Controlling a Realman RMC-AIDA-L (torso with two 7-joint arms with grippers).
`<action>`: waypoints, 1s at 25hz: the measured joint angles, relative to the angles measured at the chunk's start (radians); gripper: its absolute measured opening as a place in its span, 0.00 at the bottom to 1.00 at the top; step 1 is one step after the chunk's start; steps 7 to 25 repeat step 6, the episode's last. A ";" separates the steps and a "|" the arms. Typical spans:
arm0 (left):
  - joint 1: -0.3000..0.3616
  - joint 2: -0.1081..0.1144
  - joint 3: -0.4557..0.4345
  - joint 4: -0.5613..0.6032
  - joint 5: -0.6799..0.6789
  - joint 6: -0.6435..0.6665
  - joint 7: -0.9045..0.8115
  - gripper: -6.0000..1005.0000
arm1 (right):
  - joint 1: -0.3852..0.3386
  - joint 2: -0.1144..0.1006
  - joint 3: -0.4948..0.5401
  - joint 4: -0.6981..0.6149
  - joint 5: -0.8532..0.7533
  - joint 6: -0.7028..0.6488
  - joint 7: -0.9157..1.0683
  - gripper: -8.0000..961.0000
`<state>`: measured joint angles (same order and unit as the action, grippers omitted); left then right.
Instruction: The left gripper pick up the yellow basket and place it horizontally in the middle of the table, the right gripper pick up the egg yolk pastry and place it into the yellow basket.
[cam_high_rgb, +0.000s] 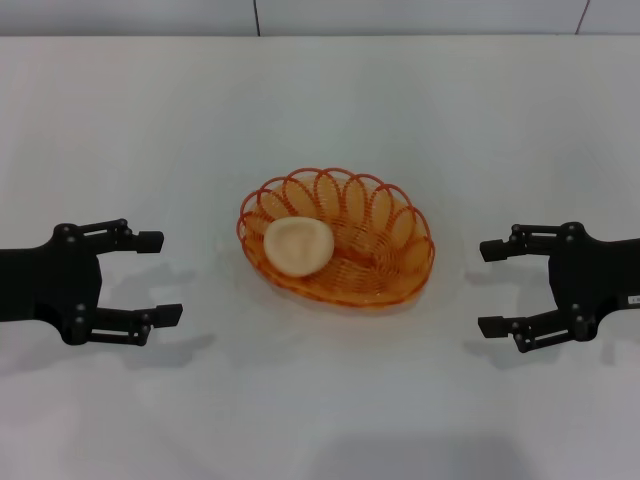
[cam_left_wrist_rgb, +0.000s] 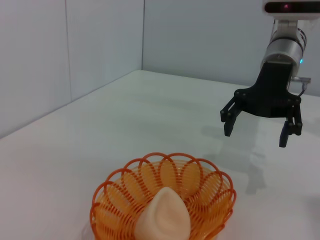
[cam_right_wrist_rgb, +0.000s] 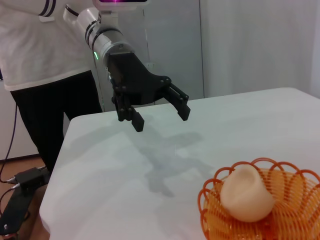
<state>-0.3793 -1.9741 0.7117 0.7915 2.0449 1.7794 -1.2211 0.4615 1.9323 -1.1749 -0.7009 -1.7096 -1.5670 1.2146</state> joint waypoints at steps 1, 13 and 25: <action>0.000 0.000 0.000 0.000 0.000 0.000 0.000 0.88 | -0.001 0.000 0.002 0.000 0.000 -0.001 -0.003 0.92; -0.001 0.000 0.000 0.002 0.000 0.000 0.000 0.88 | -0.007 -0.002 0.023 0.000 0.000 -0.018 -0.018 0.92; -0.001 0.000 0.000 0.002 0.000 0.000 0.000 0.88 | -0.007 -0.002 0.023 0.000 0.000 -0.018 -0.018 0.92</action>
